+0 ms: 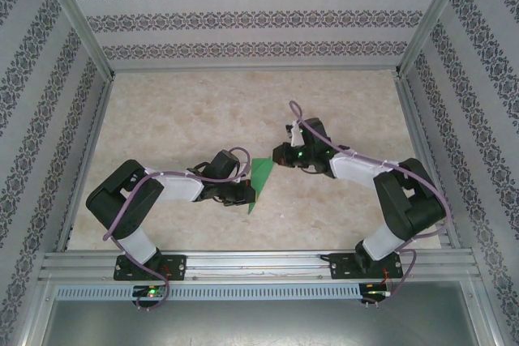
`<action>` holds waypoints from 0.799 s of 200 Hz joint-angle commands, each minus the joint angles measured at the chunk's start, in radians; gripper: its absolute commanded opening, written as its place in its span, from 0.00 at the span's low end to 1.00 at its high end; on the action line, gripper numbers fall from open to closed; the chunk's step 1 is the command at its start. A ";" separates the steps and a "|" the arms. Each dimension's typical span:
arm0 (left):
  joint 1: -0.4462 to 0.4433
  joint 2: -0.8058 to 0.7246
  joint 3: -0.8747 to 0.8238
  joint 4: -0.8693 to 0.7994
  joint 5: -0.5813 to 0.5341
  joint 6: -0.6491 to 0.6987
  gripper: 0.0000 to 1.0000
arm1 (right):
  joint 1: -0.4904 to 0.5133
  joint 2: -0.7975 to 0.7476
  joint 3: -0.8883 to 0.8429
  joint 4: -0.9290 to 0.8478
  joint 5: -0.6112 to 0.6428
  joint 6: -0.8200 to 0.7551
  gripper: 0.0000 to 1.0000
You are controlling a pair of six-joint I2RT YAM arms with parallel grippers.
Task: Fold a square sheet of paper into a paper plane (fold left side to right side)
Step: Fold the wing for the fifth time at the center of the table.
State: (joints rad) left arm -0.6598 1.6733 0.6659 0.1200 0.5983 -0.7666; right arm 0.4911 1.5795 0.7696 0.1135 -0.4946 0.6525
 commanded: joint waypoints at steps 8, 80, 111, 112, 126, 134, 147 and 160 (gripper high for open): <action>-0.008 0.002 -0.033 -0.061 -0.021 -0.009 0.00 | 0.086 -0.004 -0.073 0.082 0.007 0.149 0.00; -0.008 0.003 -0.044 -0.034 -0.018 -0.019 0.00 | 0.175 0.181 -0.049 0.211 -0.006 0.297 0.00; -0.008 0.000 -0.041 -0.027 -0.012 -0.022 0.00 | 0.178 0.215 -0.057 0.198 0.016 0.302 0.00; -0.008 -0.001 -0.040 -0.026 -0.011 -0.022 0.00 | 0.178 0.215 -0.057 0.196 0.018 0.302 0.00; -0.008 -0.008 -0.035 -0.019 -0.004 -0.027 0.02 | 0.175 0.221 -0.069 0.177 0.031 0.295 0.00; -0.008 -0.014 -0.027 -0.017 0.001 -0.029 0.04 | 0.171 0.226 -0.075 0.169 0.033 0.292 0.00; -0.006 -0.029 -0.012 -0.020 0.011 -0.030 0.07 | 0.167 0.236 -0.081 0.144 0.036 0.282 0.00; -0.004 -0.044 0.008 -0.026 0.027 -0.033 0.10 | 0.163 0.246 -0.082 0.110 0.045 0.267 0.00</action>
State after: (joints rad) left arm -0.6598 1.6646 0.6540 0.1413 0.6014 -0.7879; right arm 0.6582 1.7756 0.7040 0.2974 -0.5060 0.9401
